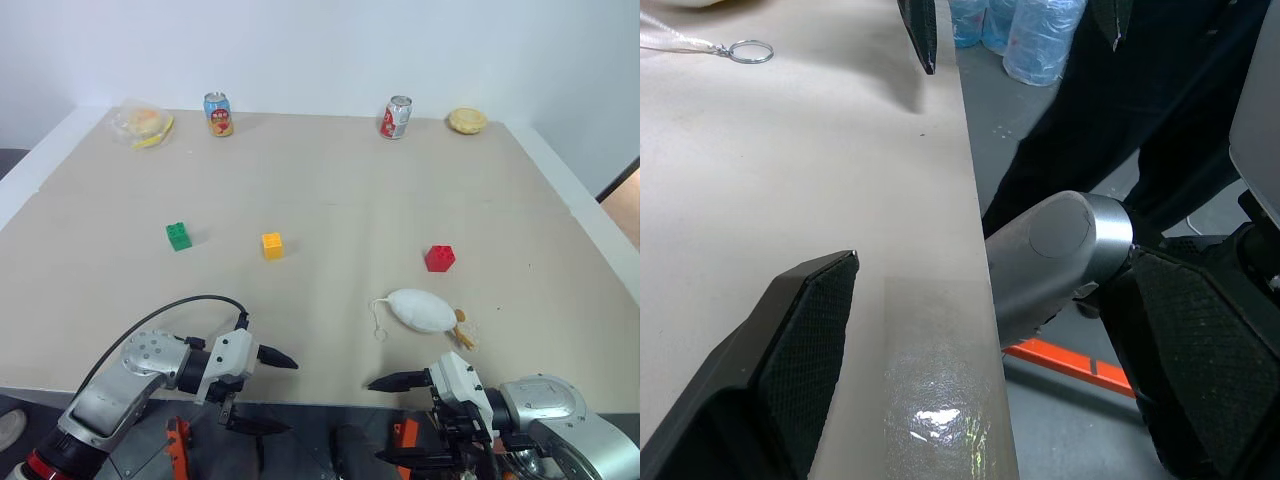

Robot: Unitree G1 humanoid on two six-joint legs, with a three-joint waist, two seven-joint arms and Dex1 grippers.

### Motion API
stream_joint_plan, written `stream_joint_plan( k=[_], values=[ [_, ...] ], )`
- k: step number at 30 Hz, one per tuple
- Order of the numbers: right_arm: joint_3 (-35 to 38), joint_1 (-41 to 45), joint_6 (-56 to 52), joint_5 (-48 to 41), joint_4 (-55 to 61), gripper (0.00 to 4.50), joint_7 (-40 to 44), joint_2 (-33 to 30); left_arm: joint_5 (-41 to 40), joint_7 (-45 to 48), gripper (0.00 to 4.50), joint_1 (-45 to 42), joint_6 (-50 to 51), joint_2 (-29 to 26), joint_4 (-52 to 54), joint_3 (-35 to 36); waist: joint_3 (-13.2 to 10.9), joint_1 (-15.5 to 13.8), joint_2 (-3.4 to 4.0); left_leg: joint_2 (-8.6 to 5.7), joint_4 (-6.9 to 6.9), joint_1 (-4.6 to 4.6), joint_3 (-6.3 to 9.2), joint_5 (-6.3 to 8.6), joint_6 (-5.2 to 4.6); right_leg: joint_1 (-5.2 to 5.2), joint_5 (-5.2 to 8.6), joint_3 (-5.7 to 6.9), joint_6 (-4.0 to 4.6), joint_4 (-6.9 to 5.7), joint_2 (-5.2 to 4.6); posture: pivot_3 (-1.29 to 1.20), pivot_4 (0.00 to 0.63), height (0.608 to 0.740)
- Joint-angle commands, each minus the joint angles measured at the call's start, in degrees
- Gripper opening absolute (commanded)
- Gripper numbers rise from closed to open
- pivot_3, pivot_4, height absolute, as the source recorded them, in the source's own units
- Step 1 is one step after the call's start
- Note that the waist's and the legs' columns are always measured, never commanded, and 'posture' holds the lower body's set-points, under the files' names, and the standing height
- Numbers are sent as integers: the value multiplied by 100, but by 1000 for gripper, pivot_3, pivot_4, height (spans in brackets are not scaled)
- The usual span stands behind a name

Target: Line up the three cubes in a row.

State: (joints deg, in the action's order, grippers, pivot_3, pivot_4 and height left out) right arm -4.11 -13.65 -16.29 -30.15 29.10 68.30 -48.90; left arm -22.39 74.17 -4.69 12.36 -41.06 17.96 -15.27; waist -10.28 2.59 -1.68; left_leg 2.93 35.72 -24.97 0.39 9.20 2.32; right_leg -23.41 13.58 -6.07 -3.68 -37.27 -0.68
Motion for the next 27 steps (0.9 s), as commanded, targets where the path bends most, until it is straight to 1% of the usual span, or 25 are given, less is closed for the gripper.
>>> stream_joint_plan(
  k=[1,7,22,24,26,27],
  values=[
    [116,-43,108,-17,143,4500,50,-40,15,66,4467,11,-194,1,-4,18,0,0,0,0,0,0,0,0,0,0,0,0,0,0,0,0,150,736],
    [87,-80,141,-2,141,4500,101,-71,43,176,4467,31,-429,11,-91,-18,0,0,0,0,0,0,0,0,0,0,0,0,0,0,0,0,150,736],
    [160,-206,99,-91,332,4500,164,-190,48,211,4467,41,-560,6,33,37,0,-1,0,0,1,0,0,0,0,0,0,-1,0,0,0,0,150,736],
    [375,-151,-52,-339,429,4500,58,-171,-103,119,4467,-48,-428,90,63,115,0,-1,0,0,1,0,0,0,0,0,0,-1,0,0,0,0,150,736],
    [709,51,-274,-663,494,4500,-140,-155,-480,-120,4467,-279,15,253,130,296,-1,-2,1,0,2,0,0,0,0,2,0,-1,0,0,0,0,150,736],
    [911,294,-543,-843,463,4500,-360,-195,-682,-315,4467,-469,231,398,171,413,-2,-2,-1,0,6,-2,-1,-1,-1,3,0,-1,0,0,-1,0,150,736]
  ],
)
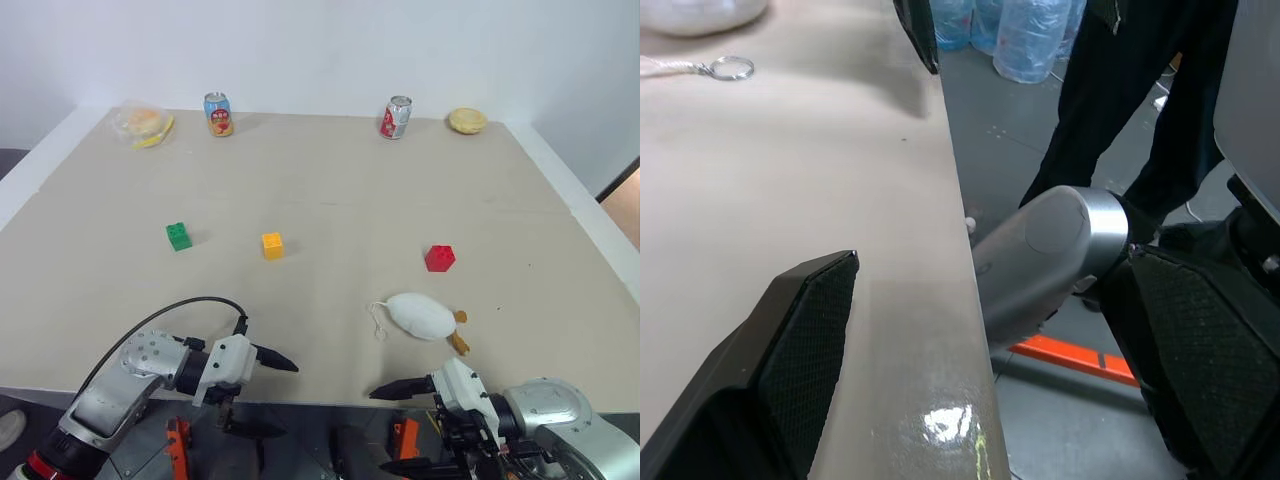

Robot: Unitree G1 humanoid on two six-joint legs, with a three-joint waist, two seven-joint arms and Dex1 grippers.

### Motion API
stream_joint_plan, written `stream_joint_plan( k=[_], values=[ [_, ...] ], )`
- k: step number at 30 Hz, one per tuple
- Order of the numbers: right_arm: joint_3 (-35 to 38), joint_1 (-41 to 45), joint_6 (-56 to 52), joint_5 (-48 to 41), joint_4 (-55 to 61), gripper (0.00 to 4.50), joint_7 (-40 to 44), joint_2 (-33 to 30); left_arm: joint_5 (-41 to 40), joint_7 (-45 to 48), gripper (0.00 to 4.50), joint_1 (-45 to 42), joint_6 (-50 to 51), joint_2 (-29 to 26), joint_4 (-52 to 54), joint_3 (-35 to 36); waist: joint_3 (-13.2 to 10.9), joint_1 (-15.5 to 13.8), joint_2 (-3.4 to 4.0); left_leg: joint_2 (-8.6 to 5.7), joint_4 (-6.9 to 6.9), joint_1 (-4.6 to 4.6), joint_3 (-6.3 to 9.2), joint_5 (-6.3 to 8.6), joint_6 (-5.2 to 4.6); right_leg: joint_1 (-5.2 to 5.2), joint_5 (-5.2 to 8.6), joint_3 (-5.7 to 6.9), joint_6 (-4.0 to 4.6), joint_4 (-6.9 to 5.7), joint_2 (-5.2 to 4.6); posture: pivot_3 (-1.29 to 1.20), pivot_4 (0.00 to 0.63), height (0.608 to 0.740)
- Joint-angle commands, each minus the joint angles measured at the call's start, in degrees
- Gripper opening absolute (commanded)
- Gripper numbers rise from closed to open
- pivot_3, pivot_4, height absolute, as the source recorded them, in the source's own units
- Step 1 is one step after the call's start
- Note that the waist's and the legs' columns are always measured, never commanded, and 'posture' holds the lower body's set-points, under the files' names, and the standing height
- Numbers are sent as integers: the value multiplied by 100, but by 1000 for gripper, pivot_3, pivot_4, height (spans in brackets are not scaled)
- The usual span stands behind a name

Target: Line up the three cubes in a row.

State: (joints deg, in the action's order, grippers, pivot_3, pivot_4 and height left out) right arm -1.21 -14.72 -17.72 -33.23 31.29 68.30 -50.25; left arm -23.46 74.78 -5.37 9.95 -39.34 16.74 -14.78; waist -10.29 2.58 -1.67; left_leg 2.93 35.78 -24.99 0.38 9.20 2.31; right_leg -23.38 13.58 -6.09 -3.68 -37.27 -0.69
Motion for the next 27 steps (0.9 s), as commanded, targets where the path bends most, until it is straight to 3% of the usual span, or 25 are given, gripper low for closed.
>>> stream_joint_plan(
  k=[1,7,15,16,27],
  values=[
    [792,648,-618,-661,186,4500,-589,-71,-711,-572,4467,-566,603,372,327,457,-1,0,-3,2,11,-3,1,-1,-2,2,-1,3,-2,-1,2,0,150,736],
    [1389,1989,-1908,-626,-683,4500,-1770,-320,-883,-1715,4467,-1325,1123,1332,310,529,2,2,-4,-7,38,-5,1,-13,-20,15,-14,-6,-8,-1,1,0,150,736],
    [924,2035,-2581,-48,-1245,4500,-2000,-501,-708,-2247,4467,-1533,1289,2081,226,180,5,-6,1,-18,3,-14,9,-8,-27,6,-8,-23,-30,-1,12,0,150,736],
    [805,2025,-2601,43,-1293,3939,-2011,-483,-666,-2288,4500,-1582,1243,2159,151,171,5,-2,1,-18,-2,-13,12,-8,-27,6,-6,-25,-31,-1,15,0,150,736],
    [1063,2081,-2955,-254,-1147,184,-1998,-249,-351,-2327,4500,-1831,892,2400,-280,151,5,2,2,-17,40,-11,14,-10,-30,18,-24,-29,-30,-2,19,0,150,736]
  ],
)
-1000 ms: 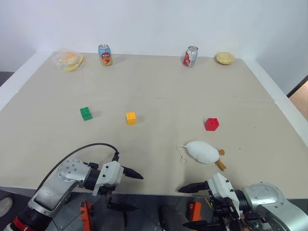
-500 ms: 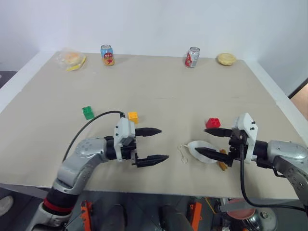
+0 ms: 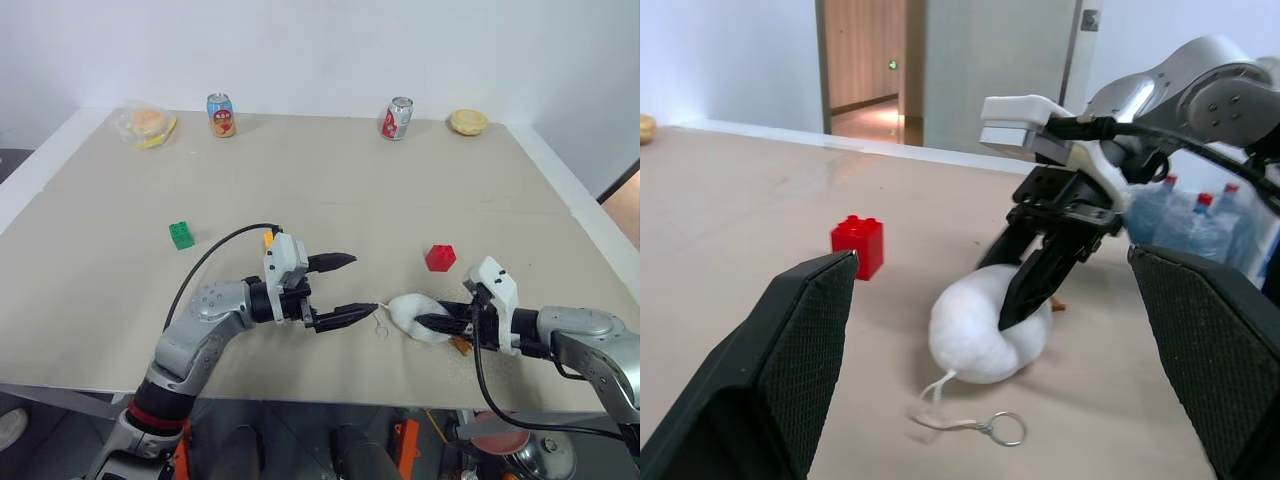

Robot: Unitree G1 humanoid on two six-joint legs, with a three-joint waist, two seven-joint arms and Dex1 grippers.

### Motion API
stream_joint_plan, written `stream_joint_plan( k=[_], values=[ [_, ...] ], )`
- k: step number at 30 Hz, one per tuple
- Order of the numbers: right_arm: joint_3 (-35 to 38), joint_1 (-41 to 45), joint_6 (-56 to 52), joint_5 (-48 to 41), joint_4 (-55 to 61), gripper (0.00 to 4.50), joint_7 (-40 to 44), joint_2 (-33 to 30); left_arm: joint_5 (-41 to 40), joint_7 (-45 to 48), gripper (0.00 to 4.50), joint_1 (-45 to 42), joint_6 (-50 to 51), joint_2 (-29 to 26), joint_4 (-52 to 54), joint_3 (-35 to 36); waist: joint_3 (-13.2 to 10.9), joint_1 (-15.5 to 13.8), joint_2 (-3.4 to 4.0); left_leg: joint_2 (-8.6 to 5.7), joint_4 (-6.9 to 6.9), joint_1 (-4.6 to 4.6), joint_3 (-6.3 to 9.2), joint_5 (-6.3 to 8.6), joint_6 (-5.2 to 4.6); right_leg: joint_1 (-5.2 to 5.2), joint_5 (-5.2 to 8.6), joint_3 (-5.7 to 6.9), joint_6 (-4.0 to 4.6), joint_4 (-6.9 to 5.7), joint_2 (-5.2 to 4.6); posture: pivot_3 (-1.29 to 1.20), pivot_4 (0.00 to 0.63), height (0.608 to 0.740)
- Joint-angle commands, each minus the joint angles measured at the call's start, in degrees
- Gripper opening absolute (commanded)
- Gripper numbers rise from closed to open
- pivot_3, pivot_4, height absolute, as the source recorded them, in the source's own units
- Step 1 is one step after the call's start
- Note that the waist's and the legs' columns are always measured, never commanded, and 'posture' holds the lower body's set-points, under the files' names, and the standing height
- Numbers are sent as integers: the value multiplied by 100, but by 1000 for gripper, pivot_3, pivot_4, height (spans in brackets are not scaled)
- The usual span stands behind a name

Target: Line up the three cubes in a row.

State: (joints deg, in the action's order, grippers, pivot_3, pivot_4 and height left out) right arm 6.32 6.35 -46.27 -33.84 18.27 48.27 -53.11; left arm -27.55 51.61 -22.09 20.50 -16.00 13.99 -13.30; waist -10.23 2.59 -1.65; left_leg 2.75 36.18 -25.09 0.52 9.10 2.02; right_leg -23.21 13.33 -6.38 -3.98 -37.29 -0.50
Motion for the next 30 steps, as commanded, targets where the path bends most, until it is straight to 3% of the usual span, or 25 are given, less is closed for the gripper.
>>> stream_joint_plan(
  k=[1,7,12,20,26,27,30],
  values=[
    [511,-67,-154,-371,253,65,18,84,72,-6,4500,-198,-179,88,-44,2,0,0,0,0,1,-1,0,0,0,-1,0,0,0,0,0,0,150,736],
    [2127,-173,-382,-1386,474,65,-161,322,253,-37,4500,-591,-377,339,-525,-12,-1,-9,1,0,1,-8,1,0,0,-2,-2,0,-3,0,0,0,150,736],
    [3388,240,-132,-1137,104,65,-1620,683,603,-78,4500,-1297,-868,972,-1504,-174,-2,-11,1,-7,3,-11,3,0,0,-1,-3,-1,-6,1,0,0,150,736],
    [3426,779,-184,421,-1221,65,-4250,1076,1075,-35,4500,-2317,-1929,2099,-3313,-312,1,-2,11,-11,-1,-17,1,0,-1,-11,-3,-9,-6,1,0,0,150,736],
    [3292,1004,119,924,-1733,65,-4858,1459,1335,118,4500,-2591,-2466,2467,-3922,-410,15,19,46,-14,-45,0,-11,0,-2,-19,6,-33,-11,2,4,0,150,736],
    [3284,1001,190,988,-1795,817,-4884,1473,1340,136,4500,-2600,-2503,2486,-3950,-420,18,17,55,-14,-53,2,-10,0,-3,-19,9,-34,-10,1,6,0,150,736],
    [3374,973,405,1117,-2054,1686,-4906,1462,1356,166,4500,-2567,-2568,2508,-3966,-424,20,14,62,-15,-61,0,-8,-1,-5,-21,14,-34,-12,1,7,0,150,736]
  ],
)
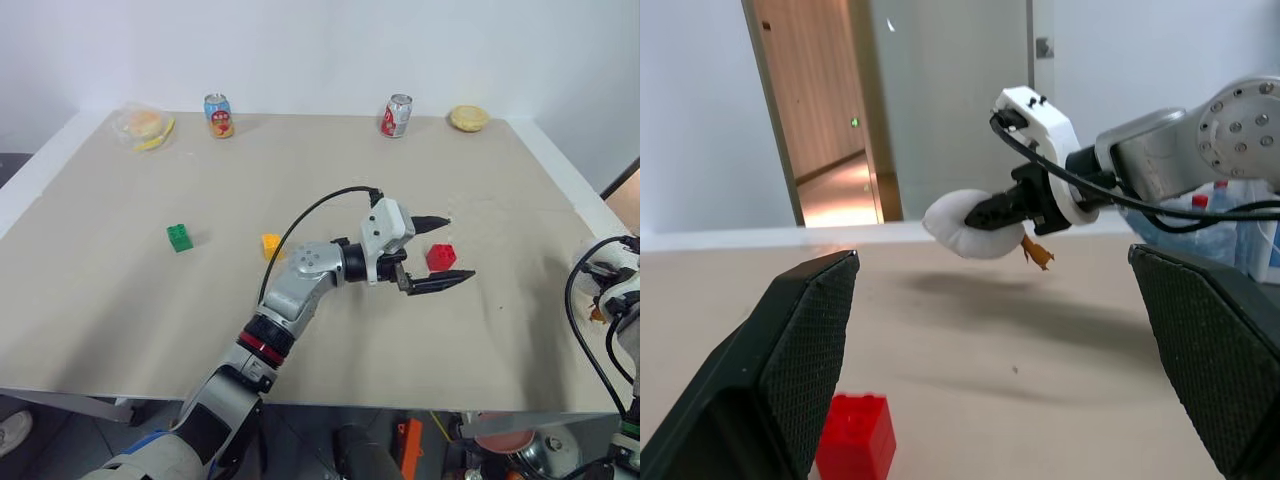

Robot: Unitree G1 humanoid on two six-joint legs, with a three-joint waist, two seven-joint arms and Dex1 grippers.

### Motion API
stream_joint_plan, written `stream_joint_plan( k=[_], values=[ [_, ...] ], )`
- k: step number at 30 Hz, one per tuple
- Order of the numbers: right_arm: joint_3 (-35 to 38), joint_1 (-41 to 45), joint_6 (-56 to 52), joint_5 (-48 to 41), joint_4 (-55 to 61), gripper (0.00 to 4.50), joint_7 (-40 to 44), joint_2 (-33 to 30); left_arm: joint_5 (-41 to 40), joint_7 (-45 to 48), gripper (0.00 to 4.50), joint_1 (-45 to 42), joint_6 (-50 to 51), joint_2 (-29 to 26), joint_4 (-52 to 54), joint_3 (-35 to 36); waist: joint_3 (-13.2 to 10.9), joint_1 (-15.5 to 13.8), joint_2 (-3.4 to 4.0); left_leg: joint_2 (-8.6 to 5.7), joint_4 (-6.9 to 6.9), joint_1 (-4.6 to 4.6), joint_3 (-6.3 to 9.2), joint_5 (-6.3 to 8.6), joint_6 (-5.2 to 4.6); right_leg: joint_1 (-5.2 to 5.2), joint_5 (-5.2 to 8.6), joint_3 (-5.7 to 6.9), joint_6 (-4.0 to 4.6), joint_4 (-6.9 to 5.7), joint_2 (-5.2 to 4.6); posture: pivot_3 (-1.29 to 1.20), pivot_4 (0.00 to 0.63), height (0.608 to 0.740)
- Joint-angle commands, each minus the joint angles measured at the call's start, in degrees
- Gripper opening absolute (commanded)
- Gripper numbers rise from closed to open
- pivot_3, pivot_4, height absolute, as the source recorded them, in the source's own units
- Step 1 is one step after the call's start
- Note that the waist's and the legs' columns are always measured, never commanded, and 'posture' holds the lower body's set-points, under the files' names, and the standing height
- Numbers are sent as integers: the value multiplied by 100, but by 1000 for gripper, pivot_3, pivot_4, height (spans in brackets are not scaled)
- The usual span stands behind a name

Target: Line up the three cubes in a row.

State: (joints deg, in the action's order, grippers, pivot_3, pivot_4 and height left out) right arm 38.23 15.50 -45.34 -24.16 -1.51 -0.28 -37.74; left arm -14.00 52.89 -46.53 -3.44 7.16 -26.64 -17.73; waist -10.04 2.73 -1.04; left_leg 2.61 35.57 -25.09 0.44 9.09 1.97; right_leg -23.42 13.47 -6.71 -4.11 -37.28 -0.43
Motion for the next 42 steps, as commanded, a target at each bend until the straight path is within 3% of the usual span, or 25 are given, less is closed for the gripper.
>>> stream_joint_plan(
  k=[1,8,14,18,23,42],
  values=[
    [212,55,383,176,-133,2236,-55,-82,4,43,4500,-102,-181,188,108,22,1,0,1,-1,0,-1,-1,0,0,1,2,-1,-3,0,-1,0,150,736],
    [113,118,1020,383,-220,4450,159,-195,-18,-37,4500,122,-80,35,369,86,1,3,3,-4,1,2,-1,1,-1,2,2,-3,-4,1,-2,0,150,736],
    [-236,341,1378,280,-24,4450,628,-68,-23,-135,4500,470,128,-338,846,206,3,15,6,-2,1,4,0,0,-2,3,0,-3,-2,0,0,0,150,736],
    [-837,472,1121,-235,635,4450,1224,323,-83,-193,4500,700,331,-791,1226,438,3,50,8,0,0,5,2,-1,-4,3,-2,-5,-2,0,5,0,150,736],
    [-1582,475,946,-299,947,4450,1297,934,-44,-231,4500,914,421,-1156,1350,583,4,36,9,3,-1,1,10,-1,-4,5,-2,3,0,0,7,0,150,736],
    [-2449,490,1139,473,373,4450,933,1675,-50,-405,4500,869,563,-1159,1489,570,3,1,9,1,-1,-5,14,-1,-4,5,0,2,-3,1,12,0,150,736]
  ],
)
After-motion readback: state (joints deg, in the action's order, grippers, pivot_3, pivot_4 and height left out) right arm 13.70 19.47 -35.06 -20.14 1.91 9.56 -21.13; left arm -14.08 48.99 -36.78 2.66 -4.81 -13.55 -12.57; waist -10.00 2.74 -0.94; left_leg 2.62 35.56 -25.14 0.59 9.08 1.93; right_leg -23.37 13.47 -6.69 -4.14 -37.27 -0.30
